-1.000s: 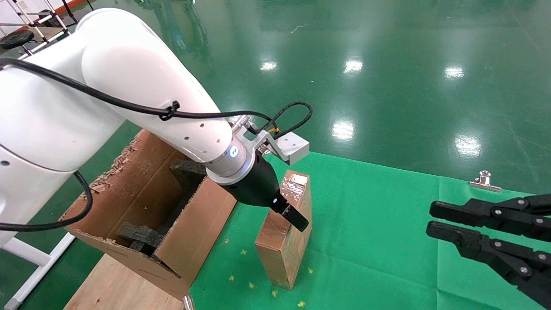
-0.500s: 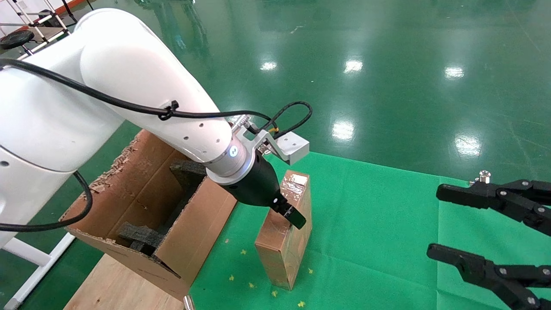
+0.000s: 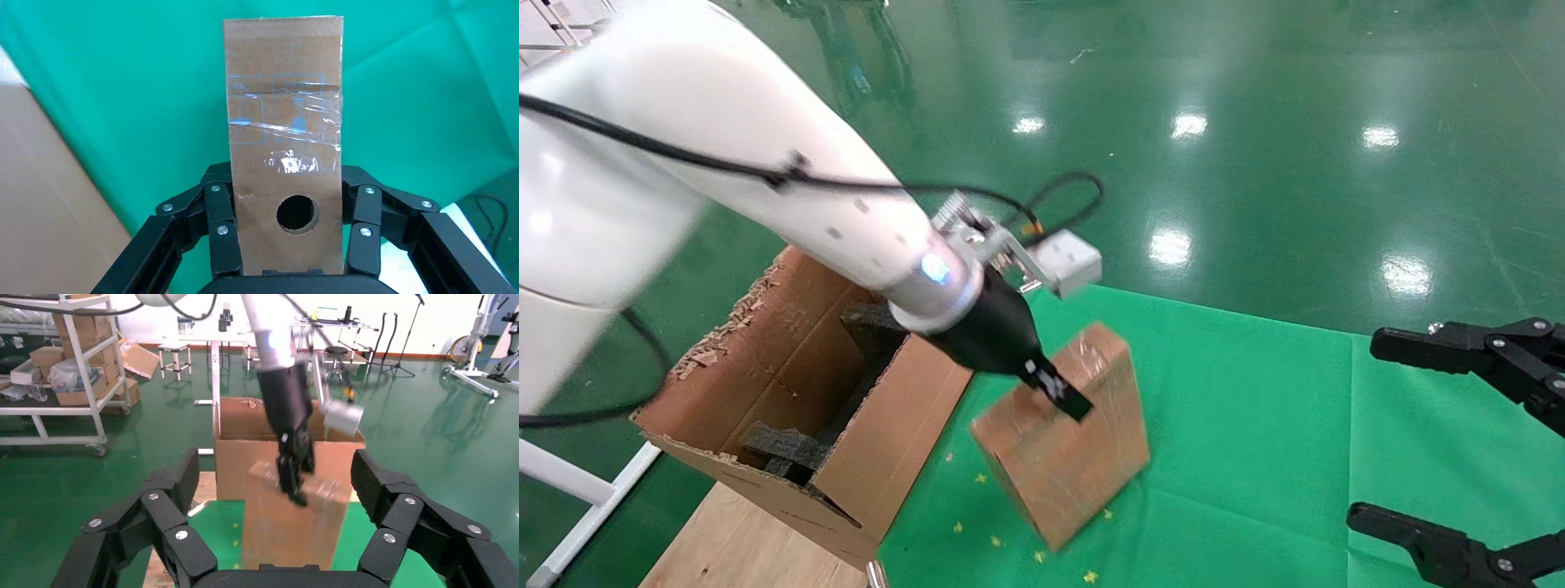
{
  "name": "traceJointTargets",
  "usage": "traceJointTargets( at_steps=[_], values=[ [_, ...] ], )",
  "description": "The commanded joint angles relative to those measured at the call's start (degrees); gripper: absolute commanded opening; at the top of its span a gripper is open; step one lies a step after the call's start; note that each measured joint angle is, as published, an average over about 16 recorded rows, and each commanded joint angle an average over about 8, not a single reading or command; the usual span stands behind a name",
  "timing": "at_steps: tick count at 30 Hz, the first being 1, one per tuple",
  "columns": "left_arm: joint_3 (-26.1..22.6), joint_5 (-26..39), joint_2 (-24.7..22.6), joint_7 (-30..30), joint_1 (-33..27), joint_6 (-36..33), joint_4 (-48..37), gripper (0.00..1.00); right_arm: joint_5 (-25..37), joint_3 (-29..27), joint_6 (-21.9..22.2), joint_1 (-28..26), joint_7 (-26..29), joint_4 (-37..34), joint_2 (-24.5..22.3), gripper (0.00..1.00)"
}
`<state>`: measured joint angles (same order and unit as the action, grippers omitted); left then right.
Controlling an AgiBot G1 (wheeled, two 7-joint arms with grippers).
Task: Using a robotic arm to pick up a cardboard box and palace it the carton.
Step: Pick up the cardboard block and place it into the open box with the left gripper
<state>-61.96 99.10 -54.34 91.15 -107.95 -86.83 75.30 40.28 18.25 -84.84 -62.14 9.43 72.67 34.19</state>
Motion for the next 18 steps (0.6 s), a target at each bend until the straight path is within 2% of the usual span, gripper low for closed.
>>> traceJointTargets(
  at_steps=[1,6,11,18],
  values=[
    [0.89,-1.63,1.41,-2.43,-0.70,0.29,-0.14,0.00,0.00,0.00,0.00,0.00,0.00,0.00,0.00,1.00],
    [5.31,-4.41,7.75,-11.53,-5.28,1.83,-2.47,0.00,-0.01,0.01,0.00,-0.01,-0.01,0.00,0.00,1.00],
    [8.56,-4.11,13.42,-22.18,-10.85,2.40,-7.89,0.00,-0.01,0.02,0.00,-0.01,-0.01,-0.01,-0.01,1.00],
    [9.25,-1.09,18.24,-36.88,-16.60,0.16,-19.10,0.00,-0.02,0.03,0.01,-0.01,-0.02,-0.01,-0.01,1.00]
  ],
)
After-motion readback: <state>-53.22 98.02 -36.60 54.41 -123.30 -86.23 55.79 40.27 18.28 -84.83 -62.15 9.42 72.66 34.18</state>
